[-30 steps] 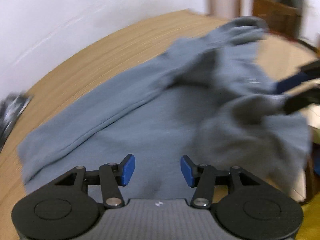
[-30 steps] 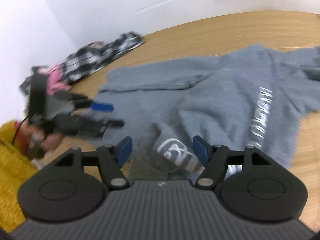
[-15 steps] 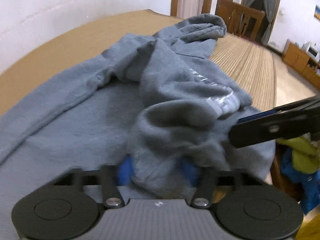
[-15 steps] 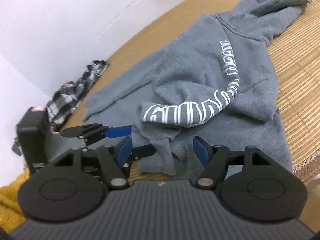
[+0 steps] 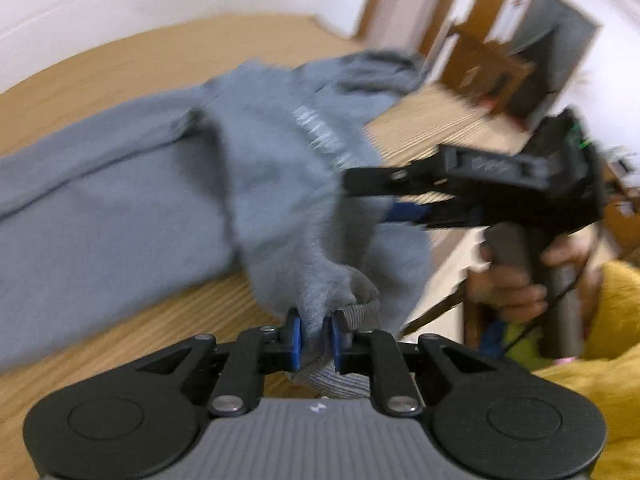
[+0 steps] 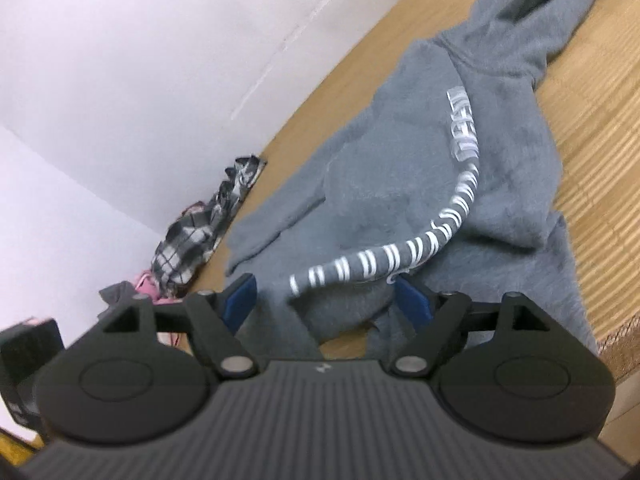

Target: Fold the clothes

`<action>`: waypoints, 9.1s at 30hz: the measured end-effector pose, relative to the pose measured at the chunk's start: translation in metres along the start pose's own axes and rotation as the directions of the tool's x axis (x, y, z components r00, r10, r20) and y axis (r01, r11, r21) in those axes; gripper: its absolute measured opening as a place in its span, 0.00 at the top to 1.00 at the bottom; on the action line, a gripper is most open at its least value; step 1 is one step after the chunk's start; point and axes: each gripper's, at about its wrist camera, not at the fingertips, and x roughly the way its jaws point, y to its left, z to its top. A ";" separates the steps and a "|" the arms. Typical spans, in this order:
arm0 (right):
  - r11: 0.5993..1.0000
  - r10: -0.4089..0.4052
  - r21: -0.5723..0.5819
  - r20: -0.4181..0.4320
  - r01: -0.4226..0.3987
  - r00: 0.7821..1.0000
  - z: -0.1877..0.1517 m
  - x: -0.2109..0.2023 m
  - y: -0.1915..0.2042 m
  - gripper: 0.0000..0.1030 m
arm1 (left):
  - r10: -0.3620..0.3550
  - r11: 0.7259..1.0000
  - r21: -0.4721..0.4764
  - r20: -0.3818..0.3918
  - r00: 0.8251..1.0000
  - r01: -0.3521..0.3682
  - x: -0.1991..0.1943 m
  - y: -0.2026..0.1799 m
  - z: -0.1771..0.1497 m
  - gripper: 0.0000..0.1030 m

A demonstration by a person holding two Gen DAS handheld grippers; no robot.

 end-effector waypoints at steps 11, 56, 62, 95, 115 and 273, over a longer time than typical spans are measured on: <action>0.992 0.066 -0.094 -0.211 -0.088 0.975 -0.028 0.020 0.000 0.39 | 0.102 0.994 -0.044 -0.017 0.995 -0.102 0.020 -0.008 -0.018 0.79; 0.998 -0.064 -0.011 -0.237 0.063 0.969 0.040 0.070 0.025 0.56 | 0.479 0.848 -0.255 -0.004 0.878 -0.464 0.049 0.046 -0.006 0.43; 0.994 -0.087 -0.086 -0.269 0.066 0.959 0.031 0.077 0.028 0.56 | 0.465 0.852 -0.285 0.026 0.885 -0.440 0.043 0.061 -0.011 0.83; 0.943 -0.329 -0.045 0.006 0.328 0.944 0.091 0.153 0.029 0.56 | 0.467 0.825 -0.351 -0.016 0.884 -0.442 0.040 0.322 0.093 0.87; 0.769 -0.621 0.115 0.368 0.629 0.692 0.192 0.185 0.039 0.90 | 0.389 0.868 -0.353 0.044 0.920 -0.350 0.031 0.351 0.102 0.83; 0.937 -0.144 -0.329 -0.057 0.118 0.988 0.053 -0.032 0.045 0.81 | 0.060 0.902 0.378 0.370 0.927 -0.210 0.073 -0.120 0.086 0.25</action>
